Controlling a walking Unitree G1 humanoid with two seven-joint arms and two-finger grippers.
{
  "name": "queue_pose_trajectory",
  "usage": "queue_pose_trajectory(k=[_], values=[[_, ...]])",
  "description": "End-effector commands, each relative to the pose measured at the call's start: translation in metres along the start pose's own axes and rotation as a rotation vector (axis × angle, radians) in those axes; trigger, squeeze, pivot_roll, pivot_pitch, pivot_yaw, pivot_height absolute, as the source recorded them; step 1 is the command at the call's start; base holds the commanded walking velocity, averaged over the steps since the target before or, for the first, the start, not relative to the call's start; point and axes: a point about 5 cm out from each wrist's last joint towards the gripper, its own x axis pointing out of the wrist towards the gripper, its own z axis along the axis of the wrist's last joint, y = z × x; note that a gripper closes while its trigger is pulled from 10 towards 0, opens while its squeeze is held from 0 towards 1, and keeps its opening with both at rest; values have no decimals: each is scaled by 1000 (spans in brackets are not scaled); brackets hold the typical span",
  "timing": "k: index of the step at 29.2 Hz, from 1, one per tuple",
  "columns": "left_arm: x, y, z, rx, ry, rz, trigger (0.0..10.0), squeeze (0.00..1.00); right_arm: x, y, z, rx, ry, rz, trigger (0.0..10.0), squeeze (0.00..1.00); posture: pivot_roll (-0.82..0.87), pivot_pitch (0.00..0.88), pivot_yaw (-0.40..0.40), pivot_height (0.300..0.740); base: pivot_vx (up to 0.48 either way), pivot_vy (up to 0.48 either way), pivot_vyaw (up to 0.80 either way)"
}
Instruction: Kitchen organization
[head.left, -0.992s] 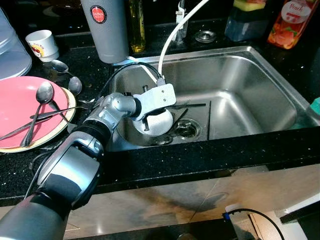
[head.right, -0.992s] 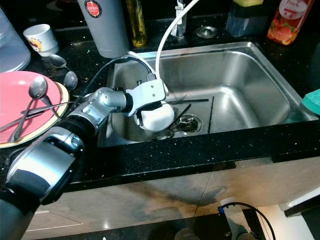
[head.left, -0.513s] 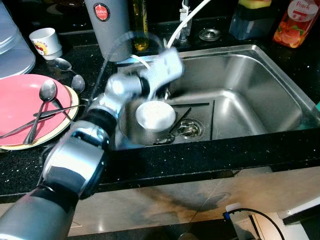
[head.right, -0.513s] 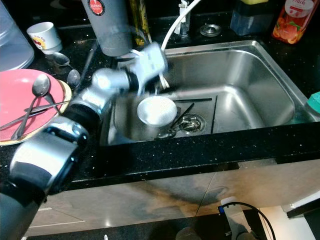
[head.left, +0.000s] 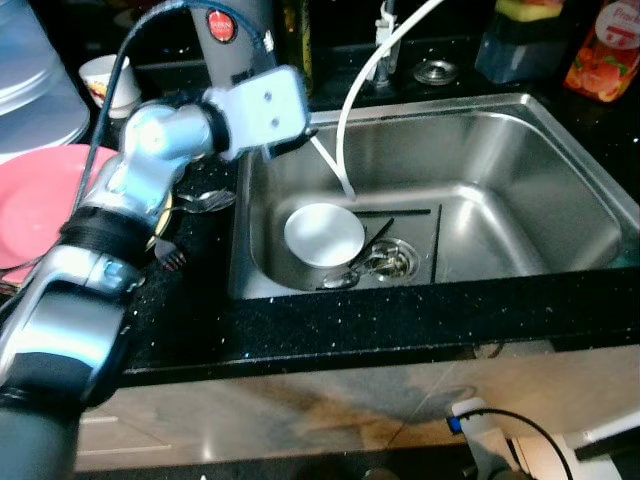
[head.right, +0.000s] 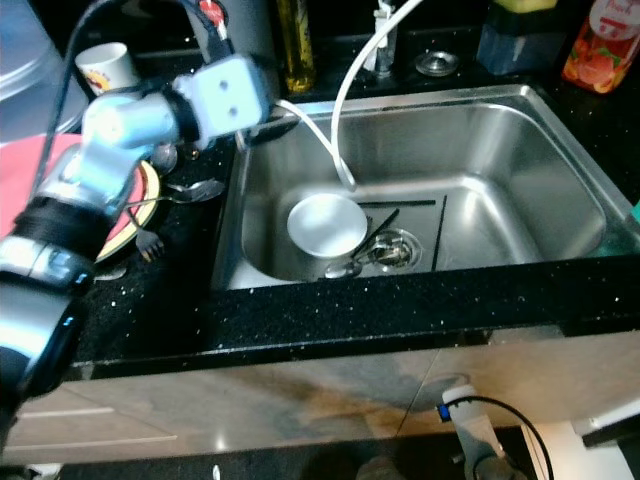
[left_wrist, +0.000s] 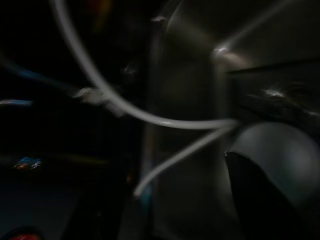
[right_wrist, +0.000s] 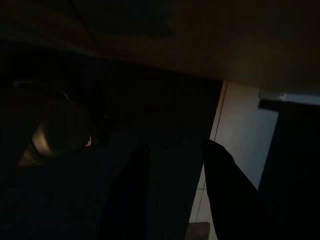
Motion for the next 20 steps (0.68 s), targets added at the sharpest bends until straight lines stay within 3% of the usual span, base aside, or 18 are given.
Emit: queue_pose_trajectory(k=[1,7,11,13,15,20], values=[[-17,1,3,4,18,-78,10000,0,-1,3,-8,4,32,11,10000,0,-46,49,59,740,0,0,0],[-61,-11,3,-121,54,-334,10000,0,-1,3,-8,5,36,11,10000,0,-29,38,53,740,0,0,0],[-76,-15,6,-156,75,-437,10000,0,-1,3,-8,4,37,12,10000,0,-27,34,52,740,0,0,0],[-91,-22,4,-180,116,-565,10000,0,-1,3,-8,4,38,13,10000,0,-22,30,53,740,0,0,0],[-95,-21,-1,-183,168,-593,10000,0,-1,3,-8,4,38,13,10000,0,-18,29,50,740,0,0,0],[-111,-23,-44,-133,548,-723,10000,0,-1,3,-7,-1,39,18,10000,0,-8,26,46,740,0,0,0]])
